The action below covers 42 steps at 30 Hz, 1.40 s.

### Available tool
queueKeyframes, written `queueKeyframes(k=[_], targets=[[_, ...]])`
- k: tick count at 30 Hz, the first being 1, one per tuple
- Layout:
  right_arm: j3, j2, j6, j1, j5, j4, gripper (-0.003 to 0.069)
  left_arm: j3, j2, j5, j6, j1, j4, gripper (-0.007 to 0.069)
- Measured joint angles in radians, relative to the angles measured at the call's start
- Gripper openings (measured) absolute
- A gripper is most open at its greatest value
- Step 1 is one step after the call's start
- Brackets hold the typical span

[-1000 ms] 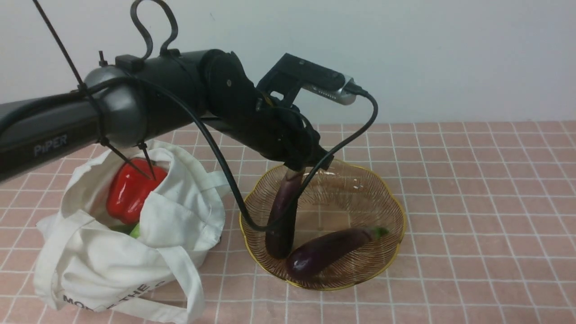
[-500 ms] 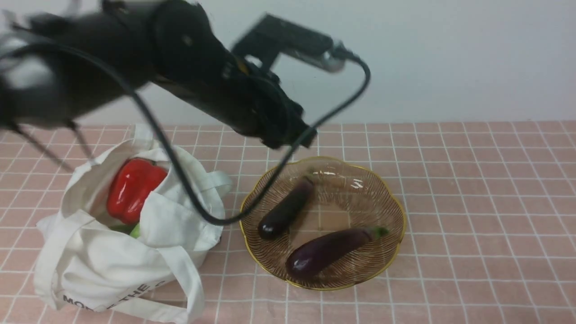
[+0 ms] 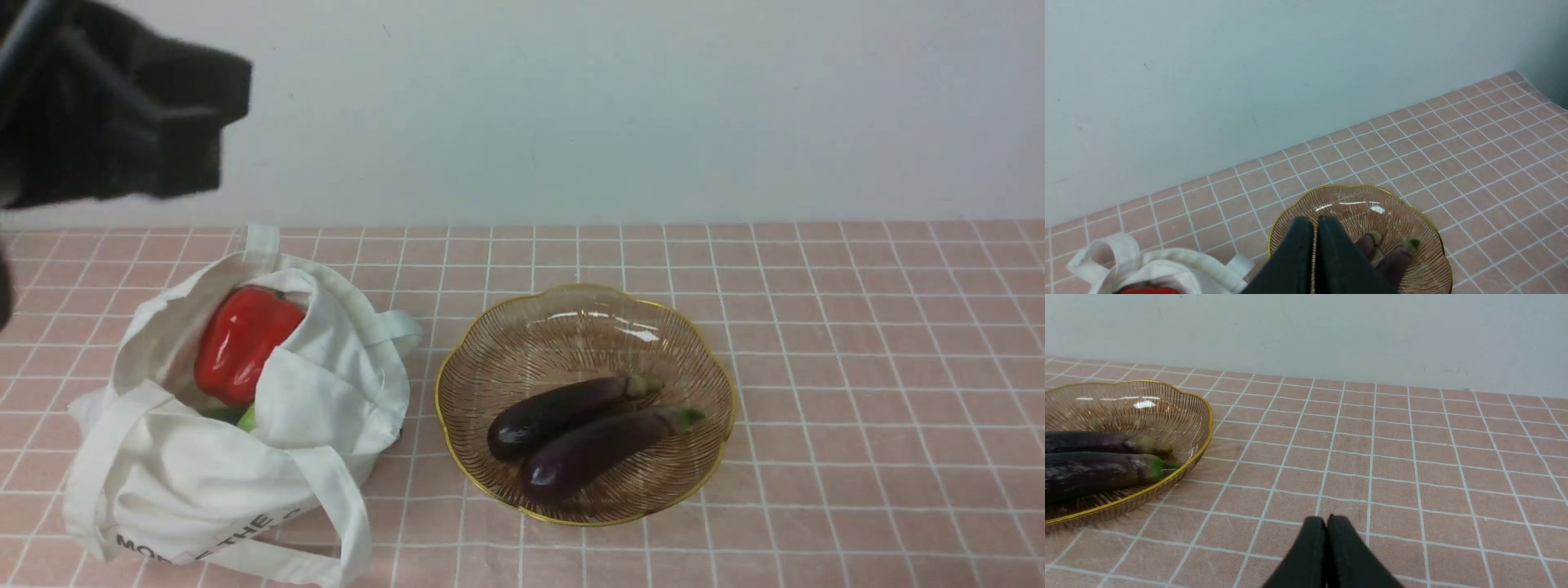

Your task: Take vegetables from bag on pink coffee tablecloth place on plate.

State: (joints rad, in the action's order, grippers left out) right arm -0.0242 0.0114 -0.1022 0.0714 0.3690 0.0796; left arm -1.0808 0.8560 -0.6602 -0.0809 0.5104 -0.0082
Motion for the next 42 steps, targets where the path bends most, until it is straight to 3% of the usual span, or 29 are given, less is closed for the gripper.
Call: queueKeyframes(k=[9,25,30,37,42], targets=[[0.000,0.000,0.000,0.000,0.000,0.000,-0.0015,0.314,-0.375,0.032,0.000,0.000,-0.048,-0.0005],[0.000,0.000,0.000,0.001,0.000,0.000,-0.0015,0.359,-0.455,0.007,0.017,-0.010,-0.048,-0.0005],[0.000,0.000,0.000,0.001,0.000,0.000,-0.0015,0.494,-0.532,0.122,0.066,-0.120,-0.067,-0.0005],[0.000,0.000,0.000,0.001,0.000,0.000,-0.0015,0.877,-0.758,0.321,0.090,-0.370,-0.075,-0.0005],[0.000,0.000,0.000,0.001,0.000,0.000,-0.0015,1.040,-0.837,0.327,0.091,-0.435,-0.074,-0.0005]])
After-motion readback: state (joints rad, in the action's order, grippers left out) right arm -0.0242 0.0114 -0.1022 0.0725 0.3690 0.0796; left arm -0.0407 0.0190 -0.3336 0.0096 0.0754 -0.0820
